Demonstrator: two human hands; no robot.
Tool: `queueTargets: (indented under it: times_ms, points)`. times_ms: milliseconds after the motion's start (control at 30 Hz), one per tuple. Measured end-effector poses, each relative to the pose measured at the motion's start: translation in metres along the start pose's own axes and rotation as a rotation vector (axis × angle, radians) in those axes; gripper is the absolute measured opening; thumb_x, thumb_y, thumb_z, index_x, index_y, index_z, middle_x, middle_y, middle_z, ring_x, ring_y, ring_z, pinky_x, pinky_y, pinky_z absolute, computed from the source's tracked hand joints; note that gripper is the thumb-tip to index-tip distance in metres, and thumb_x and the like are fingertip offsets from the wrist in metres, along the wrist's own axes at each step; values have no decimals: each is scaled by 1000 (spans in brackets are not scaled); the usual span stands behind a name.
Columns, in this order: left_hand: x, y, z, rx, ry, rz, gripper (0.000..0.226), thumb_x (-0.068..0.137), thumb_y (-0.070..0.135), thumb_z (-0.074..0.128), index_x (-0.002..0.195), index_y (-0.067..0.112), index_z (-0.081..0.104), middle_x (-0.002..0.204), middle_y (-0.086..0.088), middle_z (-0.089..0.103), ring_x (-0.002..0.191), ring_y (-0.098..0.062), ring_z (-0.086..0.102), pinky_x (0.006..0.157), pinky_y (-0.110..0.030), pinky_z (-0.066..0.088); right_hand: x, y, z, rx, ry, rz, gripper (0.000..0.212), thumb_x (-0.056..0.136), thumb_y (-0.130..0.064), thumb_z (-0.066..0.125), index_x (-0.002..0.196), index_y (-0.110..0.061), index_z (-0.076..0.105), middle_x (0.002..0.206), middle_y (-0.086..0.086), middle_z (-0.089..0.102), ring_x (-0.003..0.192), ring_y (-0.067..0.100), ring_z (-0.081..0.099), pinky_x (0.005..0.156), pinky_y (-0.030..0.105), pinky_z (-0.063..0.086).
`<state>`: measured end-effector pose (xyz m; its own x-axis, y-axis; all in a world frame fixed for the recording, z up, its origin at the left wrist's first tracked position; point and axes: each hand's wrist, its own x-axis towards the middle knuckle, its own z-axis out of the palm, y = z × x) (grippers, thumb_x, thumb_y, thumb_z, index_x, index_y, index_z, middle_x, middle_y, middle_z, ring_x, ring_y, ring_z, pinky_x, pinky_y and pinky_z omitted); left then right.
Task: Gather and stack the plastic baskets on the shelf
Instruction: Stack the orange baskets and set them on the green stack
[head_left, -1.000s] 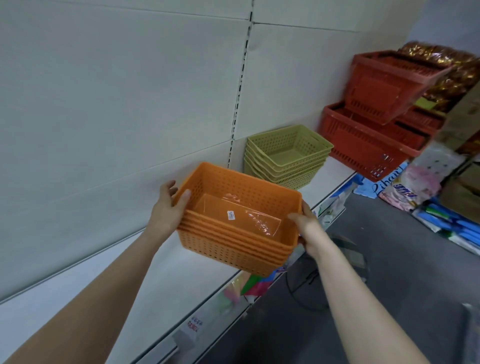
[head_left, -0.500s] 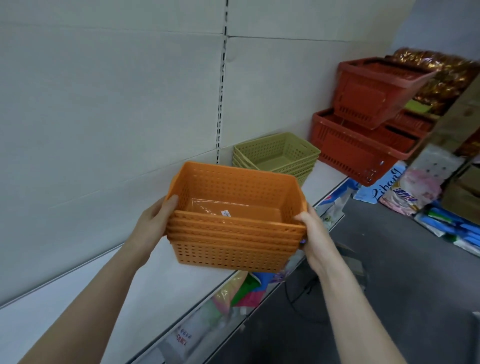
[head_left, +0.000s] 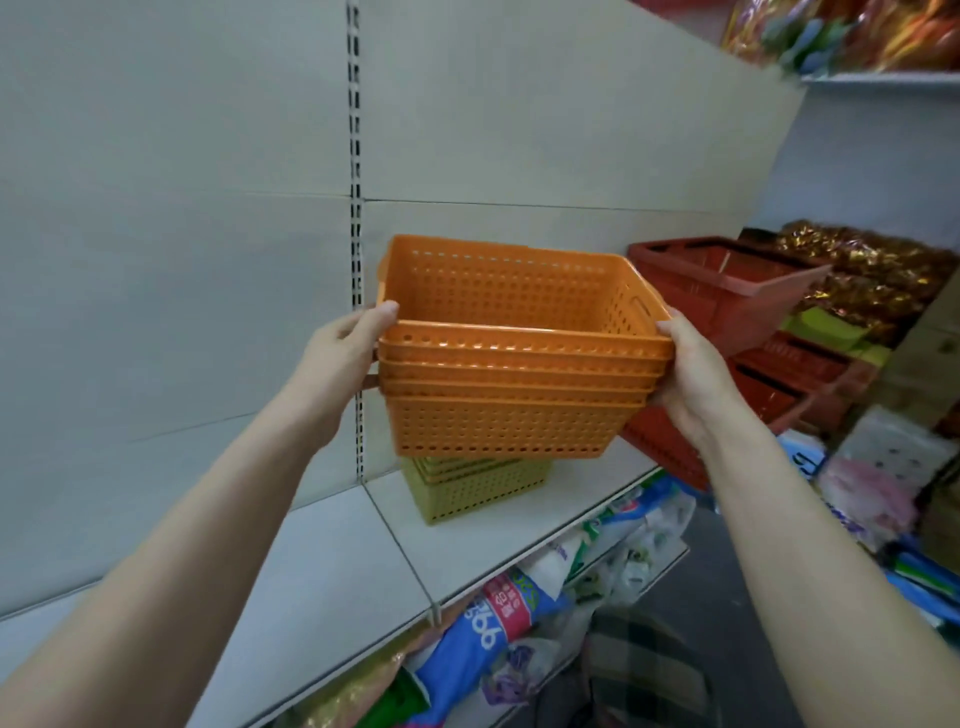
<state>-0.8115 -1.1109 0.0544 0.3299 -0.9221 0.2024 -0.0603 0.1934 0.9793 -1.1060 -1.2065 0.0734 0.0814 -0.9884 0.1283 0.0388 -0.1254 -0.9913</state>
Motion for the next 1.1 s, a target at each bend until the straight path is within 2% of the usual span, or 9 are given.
queueTargets:
  times_ms: [133,200,300,467,567,767,867,1000,1100]
  points:
    - [13,-18,42,-28,36,7,27,97,35,49,110,18,65,103,3,72,100,-12,67,94,-39,51,50,8,-29,43,7,-61,41,88,-19,37,112,-33,68,78,-3,68,70,14,61,62,30,48]
    - [16,-25,57,-37,40,28,22,98,31,48,117,28,59,104,9,71,96,-2,68,87,-29,53,74,14,-36,63,-2,-59,48,87,-19,36,126,-29,62,87,0,71,75,14,65,64,31,51]
    - [28,-38,70,-9,60,63,23,99,28,47,114,41,58,98,22,72,92,6,68,72,-15,54,106,26,-36,126,-41,-65,45,89,-15,35,114,-32,67,103,5,72,88,18,67,74,34,54]
    - [56,-62,70,18,102,50,31,100,31,44,129,36,56,106,21,73,99,4,67,75,-14,53,154,48,-22,163,-95,-40,42,88,-17,38,95,-33,75,102,10,69,90,25,62,80,38,49]
    - [70,-79,69,14,117,3,35,99,32,46,132,29,57,109,14,74,101,-1,68,80,-21,53,186,73,-16,110,-84,20,27,84,-26,45,93,-21,69,94,11,67,84,25,62,79,41,47]
    - [84,-112,66,52,158,-134,44,94,41,51,136,27,54,115,10,70,106,-6,66,91,-31,53,220,130,-6,-39,-193,154,34,96,-31,38,112,-27,68,102,8,75,88,23,69,71,33,52]
    - [82,-133,71,138,217,-226,45,94,45,50,136,29,52,109,21,60,113,-8,53,105,-34,39,223,167,-7,-129,-232,176,42,94,-47,39,125,-27,59,109,1,69,101,20,64,75,34,52]
    - [80,-151,83,77,244,-267,45,91,60,45,131,41,48,124,12,62,118,-14,57,97,-41,48,231,181,-5,-211,-143,40,37,100,-38,34,132,-27,48,108,-11,62,100,6,61,85,33,48]
    - [81,-153,101,25,302,-270,42,97,52,39,135,36,43,122,7,63,108,-11,63,76,-30,52,247,176,-5,-294,-195,-37,35,102,-31,31,126,-20,54,111,-2,64,102,17,60,86,31,42]
